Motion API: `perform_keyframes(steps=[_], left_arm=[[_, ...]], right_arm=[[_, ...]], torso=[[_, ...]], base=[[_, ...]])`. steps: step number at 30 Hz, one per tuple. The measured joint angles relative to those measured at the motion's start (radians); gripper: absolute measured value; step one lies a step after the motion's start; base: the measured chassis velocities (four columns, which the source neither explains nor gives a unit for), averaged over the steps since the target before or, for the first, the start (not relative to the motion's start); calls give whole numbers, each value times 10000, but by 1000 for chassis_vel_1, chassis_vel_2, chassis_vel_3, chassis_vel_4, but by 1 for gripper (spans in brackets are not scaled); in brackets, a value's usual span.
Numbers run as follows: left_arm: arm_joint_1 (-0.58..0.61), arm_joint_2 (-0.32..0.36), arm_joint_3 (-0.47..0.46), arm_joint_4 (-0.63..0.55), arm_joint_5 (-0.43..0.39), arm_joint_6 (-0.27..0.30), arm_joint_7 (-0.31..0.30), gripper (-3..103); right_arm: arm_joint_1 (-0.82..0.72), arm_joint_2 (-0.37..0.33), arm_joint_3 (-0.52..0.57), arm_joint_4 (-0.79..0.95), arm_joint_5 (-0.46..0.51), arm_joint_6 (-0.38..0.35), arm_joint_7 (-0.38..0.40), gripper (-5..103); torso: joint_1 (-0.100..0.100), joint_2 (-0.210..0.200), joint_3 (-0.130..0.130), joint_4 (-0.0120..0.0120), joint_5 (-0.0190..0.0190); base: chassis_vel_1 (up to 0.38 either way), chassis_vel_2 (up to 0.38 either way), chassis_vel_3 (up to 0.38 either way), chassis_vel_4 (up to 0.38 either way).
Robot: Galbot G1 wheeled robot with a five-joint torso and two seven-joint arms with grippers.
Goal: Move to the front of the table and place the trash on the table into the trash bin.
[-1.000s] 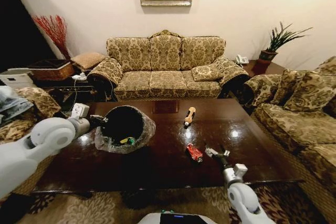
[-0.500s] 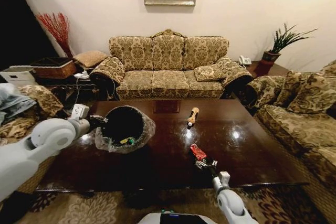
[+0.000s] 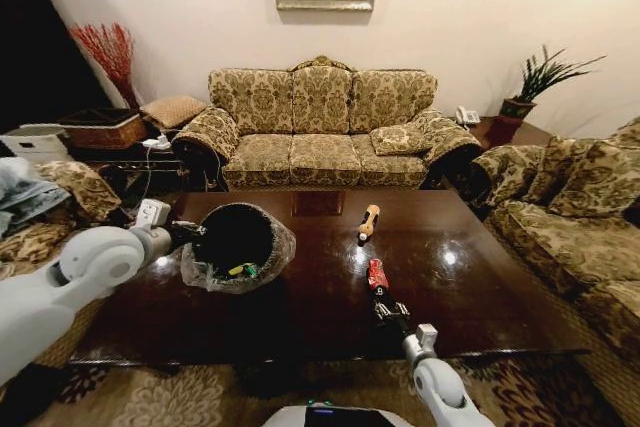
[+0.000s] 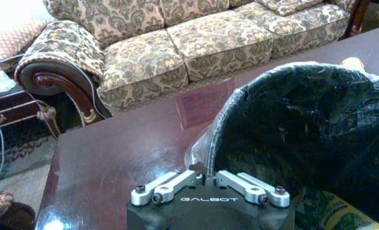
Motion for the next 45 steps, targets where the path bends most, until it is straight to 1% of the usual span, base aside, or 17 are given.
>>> perform_keyframes(steps=[2,3,5,8,9,12,13,15,20,26,28,32,33,36,38,41,45], left_arm=[[-1,7,0,19,10,0,15,0],[-1,7,0,19,10,0,15,0],[-10,2,21,59,41,0,50,0],[-14,-5,85,68,92,-28,100,0],[-14,-5,85,68,92,-28,100,0],[-13,-4,99,69,111,-58,135,0],[-13,-4,99,69,111,-58,135,0],[-12,-7,108,90,127,-72,152,0],[-10,-73,157,142,177,-125,185,0],[-10,-119,192,178,194,-174,212,0],[-9,-128,199,182,194,-190,222,0],[-8,-136,222,209,197,-261,246,0],[-8,-136,222,209,197,-261,246,0],[-6,-137,223,225,211,-311,260,0],[-5,-141,223,231,216,-327,260,0],[-1,-158,235,232,227,-372,261,0],[13,-180,241,221,246,-386,262,0]], right_arm=[[-114,19,23,287,77,36,17,35],[-114,19,23,287,77,36,17,35],[-130,157,27,638,256,649,384,27],[359,292,77,510,472,424,693,42],[359,292,77,510,472,424,693,42],[872,417,138,227,966,-426,872,54],[872,417,138,227,966,-426,872,54],[1182,441,133,-36,1103,-921,897,65],[1783,601,43,-670,1141,-1284,1061,86],[2244,662,-103,-1167,1148,-1534,1073,101],[2360,663,-169,-1300,1147,-1631,1055,99],[2659,781,-295,-1618,1141,-1830,969,83],[2659,781,-295,-1618,1141,-1830,969,83],[2638,762,-318,-1535,1180,-1977,900,66],[2631,744,-318,-1505,1188,-1985,894,66],[2603,699,-312,-1421,1224,-1997,883,50],[2560,675,-301,-1365,1233,-1991,873,41]], torso=[[0,0,0,-1,2],[0,0,0,-1,2],[0,0,0,-1,0],[0,0,0,1,0],[0,0,0,1,0],[0,0,1,-1,2],[0,0,1,-1,2],[0,0,0,0,2],[0,0,0,-1,1],[1,0,1,0,0],[0,-1,1,0,0],[1,-1,1,0,2],[1,-1,1,0,2],[1,-1,1,-1,0],[0,-1,1,-1,0],[0,0,-1,-1,1],[0,0,-2,-1,-1]], base=[[0,0,0,0],[0,0,0,0],[0,0,0,0],[0,0,0,0],[0,0,0,0],[0,0,0,0],[0,0,0,0],[0,0,0,0],[0,0,0,0],[0,0,0,0],[0,0,0,0],[0,0,0,0],[0,0,0,0],[0,0,0,0],[0,0,0,0],[0,0,0,0],[0,0,0,0]])
